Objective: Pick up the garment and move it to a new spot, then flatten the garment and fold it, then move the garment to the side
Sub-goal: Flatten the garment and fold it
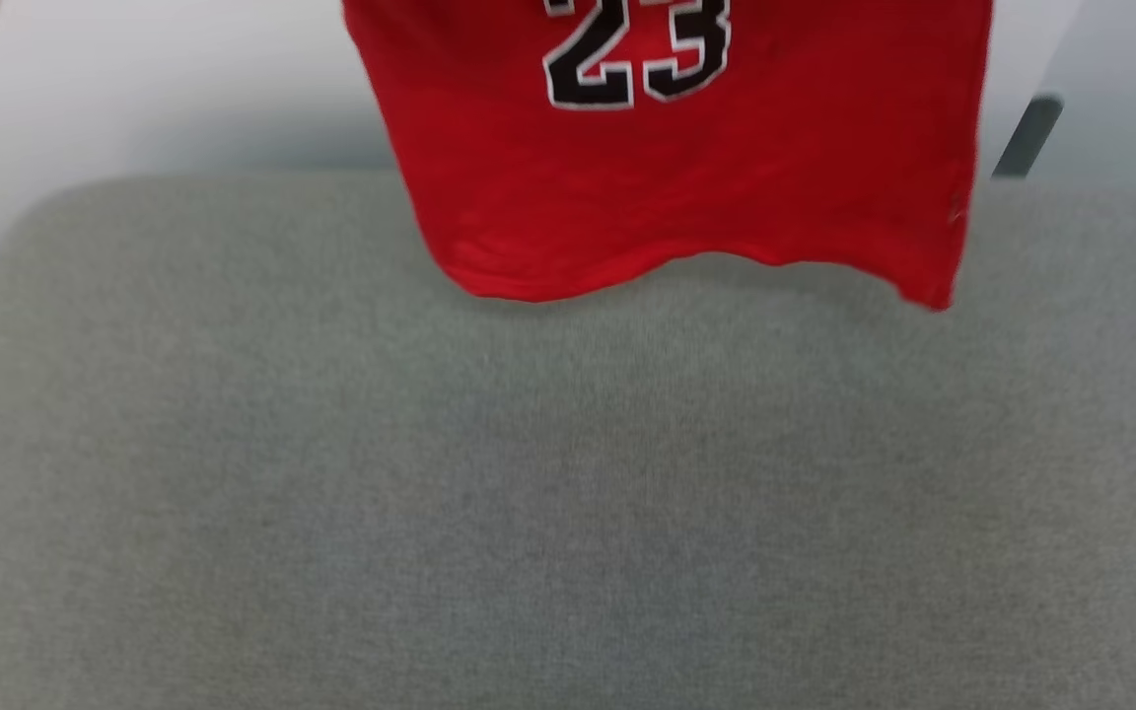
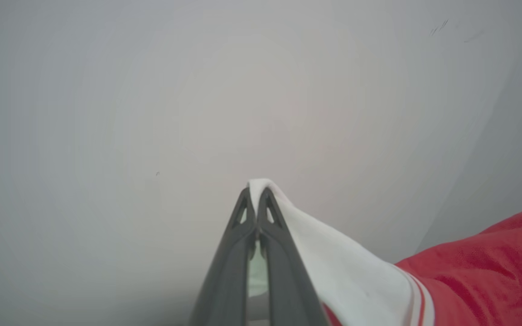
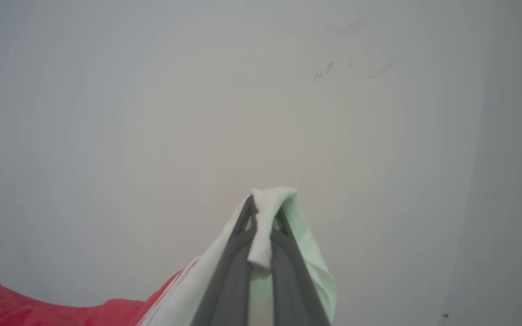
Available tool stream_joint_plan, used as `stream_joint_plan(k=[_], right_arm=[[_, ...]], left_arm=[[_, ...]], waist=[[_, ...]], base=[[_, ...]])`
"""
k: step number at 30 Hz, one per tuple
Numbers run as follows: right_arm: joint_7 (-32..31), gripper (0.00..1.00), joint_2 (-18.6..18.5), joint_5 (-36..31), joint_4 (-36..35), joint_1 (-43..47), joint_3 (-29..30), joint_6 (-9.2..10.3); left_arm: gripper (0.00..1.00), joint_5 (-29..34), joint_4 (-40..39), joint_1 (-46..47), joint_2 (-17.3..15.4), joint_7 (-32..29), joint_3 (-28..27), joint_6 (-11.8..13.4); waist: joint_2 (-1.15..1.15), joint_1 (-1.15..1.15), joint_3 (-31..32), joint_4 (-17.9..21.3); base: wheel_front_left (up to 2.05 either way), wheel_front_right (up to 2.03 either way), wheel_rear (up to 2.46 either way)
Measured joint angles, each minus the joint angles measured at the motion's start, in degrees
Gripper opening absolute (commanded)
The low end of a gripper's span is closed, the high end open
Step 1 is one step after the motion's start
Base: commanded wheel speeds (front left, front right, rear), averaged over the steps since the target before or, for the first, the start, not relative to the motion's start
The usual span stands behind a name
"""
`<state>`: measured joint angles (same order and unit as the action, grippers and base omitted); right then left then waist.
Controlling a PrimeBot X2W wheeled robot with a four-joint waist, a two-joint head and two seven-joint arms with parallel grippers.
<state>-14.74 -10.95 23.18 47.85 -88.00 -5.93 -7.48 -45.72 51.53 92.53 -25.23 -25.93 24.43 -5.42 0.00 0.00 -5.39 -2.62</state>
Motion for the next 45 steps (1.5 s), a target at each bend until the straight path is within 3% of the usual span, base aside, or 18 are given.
stream_joint_plan(k=[6, 13, 20, 26, 35, 45], right_arm=[[6.5, 0.00, -0.4, -4.0, 2.1, -6.9, -1.5, 0.00], [25.6, 0.00, -2.8, -17.5, 2.5, -15.1, -2.7, -0.01], [29.5, 0.00, -2.9, -28.0, 2.7, -18.2, -1.9, -0.01], [29.9, 0.00, -2.0, -31.9, 2.5, -15.1, -0.8, -0.02], [29.9, 0.00, -1.4, -29.7, 4.5, -10.0, -1.1, -0.02], [26.5, 0.00, -1.7, -13.9, 8.5, -5.4, -5.2, -0.02]], left_arm=[[0.00, 2.2, 0.5, 6.6, 0.1, 6.0, 0.7, -0.7], [0.00, 4.1, -0.5, 15.8, 1.8, 19.2, 0.9, -1.6], [0.00, 2.2, -0.8, 19.5, 3.4, 25.9, 2.2, -1.9], [0.00, -1.8, -0.3, 16.2, 3.7, 30.0, 4.8, -1.9], [0.00, -7.5, 3.3, 10.7, 3.8, 30.7, 8.4, -1.9], [0.00, -13.9, 3.8, 4.6, 2.0, 25.7, 12.0, -1.9]], waist=[[0.00, 0.00, -7.6, 0.2], [0.00, 0.00, -18.2, 0.2], [0.00, 0.00, -29.0, -0.7], [0.00, 0.00, -37.2, -2.2], [0.00, 0.00, -43.6, -5.7], [0.00, 0.00, -39.3, -7.6]], base=[[0.00, 0.00, 0.00], [0.00, 0.00, 0.00], [0.00, 0.00, 0.00], [0.00, 0.00, 0.00], [0.00, 0.00, 0.00], [0.00, 0.00, 0.00]])
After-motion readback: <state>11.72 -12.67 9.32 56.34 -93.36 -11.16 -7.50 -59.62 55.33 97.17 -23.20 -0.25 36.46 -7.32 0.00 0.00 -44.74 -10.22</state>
